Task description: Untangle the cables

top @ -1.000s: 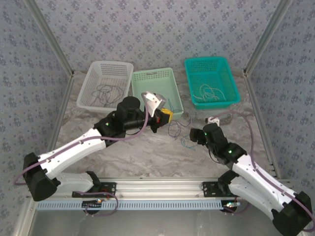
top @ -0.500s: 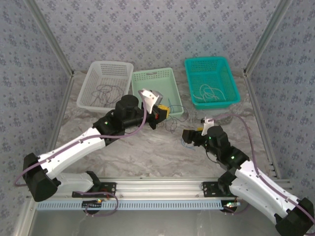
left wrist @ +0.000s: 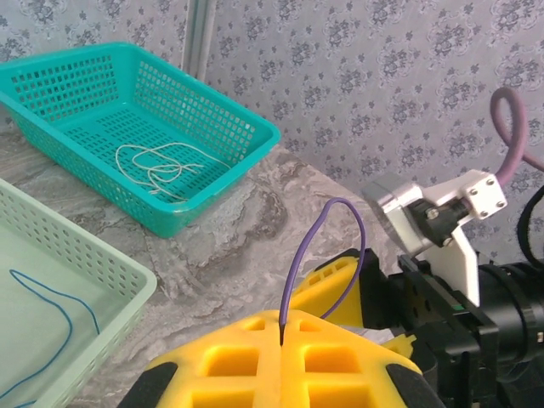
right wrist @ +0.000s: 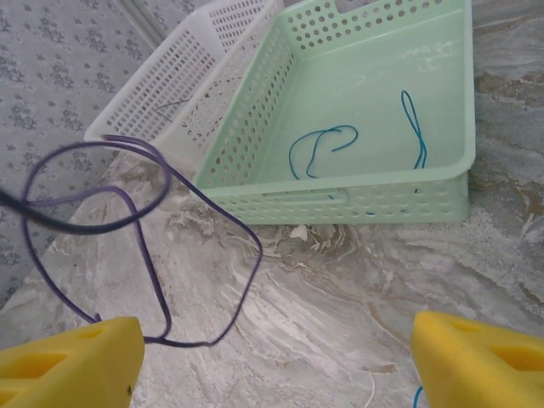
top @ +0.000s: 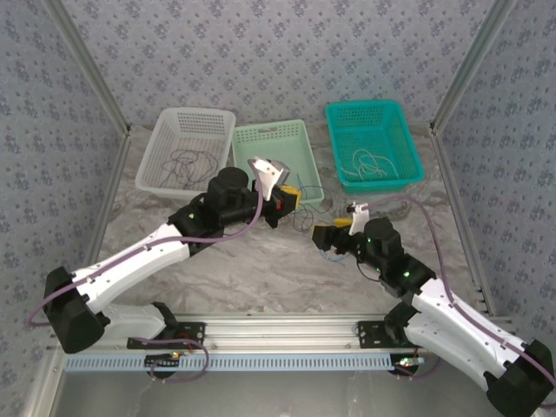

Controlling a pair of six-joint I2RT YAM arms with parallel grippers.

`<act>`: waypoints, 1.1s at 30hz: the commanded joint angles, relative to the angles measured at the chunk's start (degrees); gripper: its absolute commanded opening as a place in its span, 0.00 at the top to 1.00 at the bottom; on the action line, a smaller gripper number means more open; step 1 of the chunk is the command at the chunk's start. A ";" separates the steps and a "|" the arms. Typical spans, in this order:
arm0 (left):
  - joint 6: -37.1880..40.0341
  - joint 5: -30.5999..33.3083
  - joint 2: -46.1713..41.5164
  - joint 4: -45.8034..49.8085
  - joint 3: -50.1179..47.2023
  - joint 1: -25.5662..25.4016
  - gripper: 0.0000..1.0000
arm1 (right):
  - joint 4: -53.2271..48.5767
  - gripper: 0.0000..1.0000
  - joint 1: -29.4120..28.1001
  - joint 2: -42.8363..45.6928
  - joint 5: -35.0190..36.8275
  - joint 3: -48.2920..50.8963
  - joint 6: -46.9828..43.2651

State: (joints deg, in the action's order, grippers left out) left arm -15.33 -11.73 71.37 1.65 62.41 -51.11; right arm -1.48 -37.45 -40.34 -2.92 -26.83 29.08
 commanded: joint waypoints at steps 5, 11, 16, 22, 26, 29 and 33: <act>-0.37 -0.76 1.11 -1.96 2.70 0.05 1.00 | 2.40 0.16 -0.52 -0.56 -1.58 -2.15 -0.13; -0.91 -2.51 1.97 -3.25 3.34 -0.50 1.00 | 6.32 0.17 -0.58 -8.62 -0.01 -5.09 -0.22; -2.56 -2.62 0.80 -5.98 2.59 -0.57 1.00 | 4.47 0.21 -0.77 -15.46 4.11 -8.40 -0.71; -2.45 -2.53 -1.72 -6.50 3.57 -0.57 1.00 | -1.20 0.25 -1.05 -18.23 13.45 -9.43 1.22; -1.86 -1.99 -3.82 -6.16 3.80 -0.15 1.00 | -4.92 0.25 -0.97 -16.67 17.83 -7.84 3.86; -0.81 -1.38 -5.12 -5.07 4.74 0.60 0.99 | -7.55 0.24 -0.88 -15.36 18.92 -6.38 5.15; 0.21 -1.28 -6.12 -4.29 6.11 1.19 0.99 | -9.78 0.24 -0.16 -13.99 19.66 -4.11 7.65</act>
State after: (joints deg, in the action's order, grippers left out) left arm -16.60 -13.23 67.16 -1.54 65.12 -50.48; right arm -6.96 -38.11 -55.48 13.47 -32.71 33.36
